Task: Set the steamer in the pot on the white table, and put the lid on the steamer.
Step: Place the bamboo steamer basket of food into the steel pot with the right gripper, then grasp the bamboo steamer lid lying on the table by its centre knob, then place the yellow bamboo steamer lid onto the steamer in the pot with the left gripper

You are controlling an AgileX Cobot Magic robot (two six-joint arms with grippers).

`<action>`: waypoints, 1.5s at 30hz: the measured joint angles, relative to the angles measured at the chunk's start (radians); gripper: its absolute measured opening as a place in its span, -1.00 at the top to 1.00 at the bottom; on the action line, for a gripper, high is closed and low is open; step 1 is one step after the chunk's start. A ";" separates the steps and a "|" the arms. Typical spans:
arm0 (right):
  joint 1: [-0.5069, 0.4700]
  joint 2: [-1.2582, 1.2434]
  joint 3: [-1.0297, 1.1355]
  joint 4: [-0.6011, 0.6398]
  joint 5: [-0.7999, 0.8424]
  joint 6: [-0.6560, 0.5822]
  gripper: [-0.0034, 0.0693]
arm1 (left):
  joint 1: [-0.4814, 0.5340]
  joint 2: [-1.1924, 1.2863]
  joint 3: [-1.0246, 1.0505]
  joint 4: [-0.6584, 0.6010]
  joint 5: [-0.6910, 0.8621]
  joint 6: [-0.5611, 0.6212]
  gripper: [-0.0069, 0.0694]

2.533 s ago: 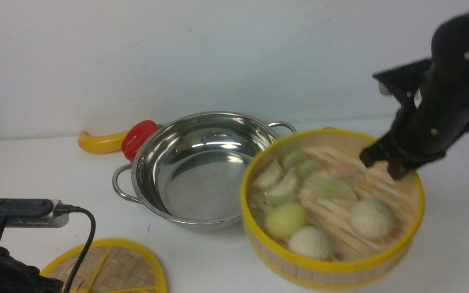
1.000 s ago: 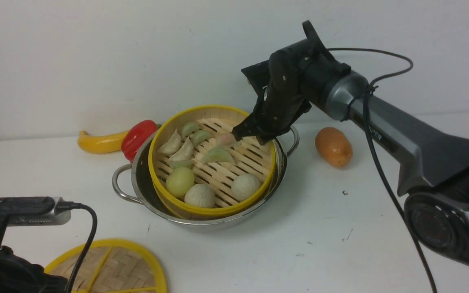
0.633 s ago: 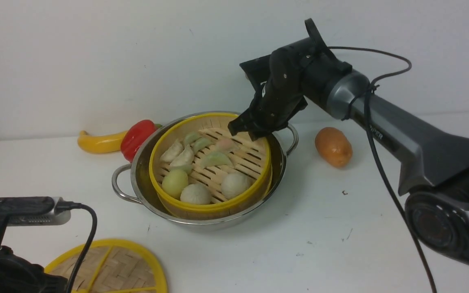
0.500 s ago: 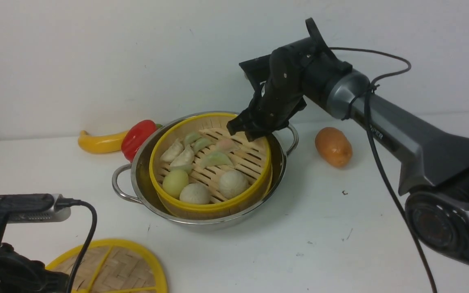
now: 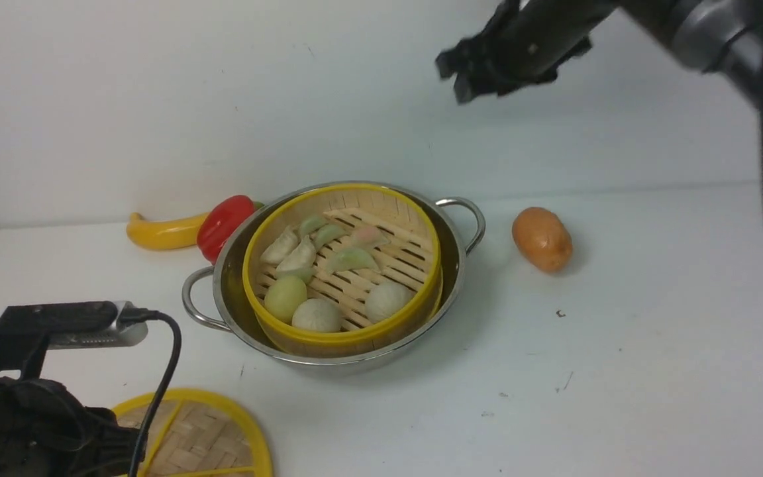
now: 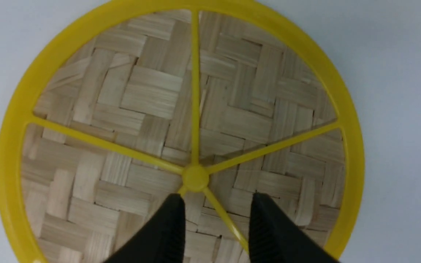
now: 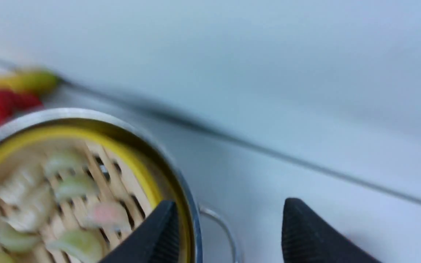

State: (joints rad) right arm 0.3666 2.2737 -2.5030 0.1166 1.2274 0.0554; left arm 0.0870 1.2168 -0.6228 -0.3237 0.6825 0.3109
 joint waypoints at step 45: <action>-0.078 -1.534 1.579 -0.193 0.012 0.056 -0.15 | -0.427 0.755 -1.228 0.305 0.370 -0.147 0.52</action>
State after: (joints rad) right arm 0.2887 0.7399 -0.9237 -0.0763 1.2393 0.1109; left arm -0.3403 1.9718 -1.8505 -0.0186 1.0524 0.1644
